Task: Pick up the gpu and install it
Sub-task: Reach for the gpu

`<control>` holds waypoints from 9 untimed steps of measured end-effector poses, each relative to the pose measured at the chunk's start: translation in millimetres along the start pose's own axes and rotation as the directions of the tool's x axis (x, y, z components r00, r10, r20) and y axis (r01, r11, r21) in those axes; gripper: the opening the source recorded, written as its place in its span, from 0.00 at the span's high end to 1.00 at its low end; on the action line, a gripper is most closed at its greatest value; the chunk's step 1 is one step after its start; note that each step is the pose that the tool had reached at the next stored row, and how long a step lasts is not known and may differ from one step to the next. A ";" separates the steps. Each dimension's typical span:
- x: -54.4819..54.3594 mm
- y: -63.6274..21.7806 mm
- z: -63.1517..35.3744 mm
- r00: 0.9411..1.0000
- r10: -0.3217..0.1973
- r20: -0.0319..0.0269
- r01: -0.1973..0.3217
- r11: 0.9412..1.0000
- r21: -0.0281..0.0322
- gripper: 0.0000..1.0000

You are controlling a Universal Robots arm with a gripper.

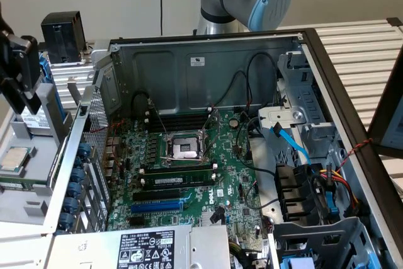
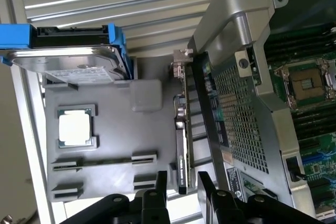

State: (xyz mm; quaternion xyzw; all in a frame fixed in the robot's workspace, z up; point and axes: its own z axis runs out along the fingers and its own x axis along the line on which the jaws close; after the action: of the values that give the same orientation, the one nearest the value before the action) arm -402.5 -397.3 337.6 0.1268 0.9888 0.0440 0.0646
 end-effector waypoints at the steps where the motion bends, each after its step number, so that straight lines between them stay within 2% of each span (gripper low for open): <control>1: 0.2 -0.1 1.5 1.000 0.002 0.001 -0.002 1.000 0.000 0.64; 5: 0.9 -0.6 6.2 1.000 0.007 0.005 -0.007 1.000 -0.001 0.64; 9: 1.0 -0.7 6.4 1.000 0.008 0.005 -0.008 1.000 -0.001 0.64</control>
State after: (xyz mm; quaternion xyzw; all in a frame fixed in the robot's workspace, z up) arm -402.6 -397.2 331.1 0.1307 0.9882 0.0445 0.0671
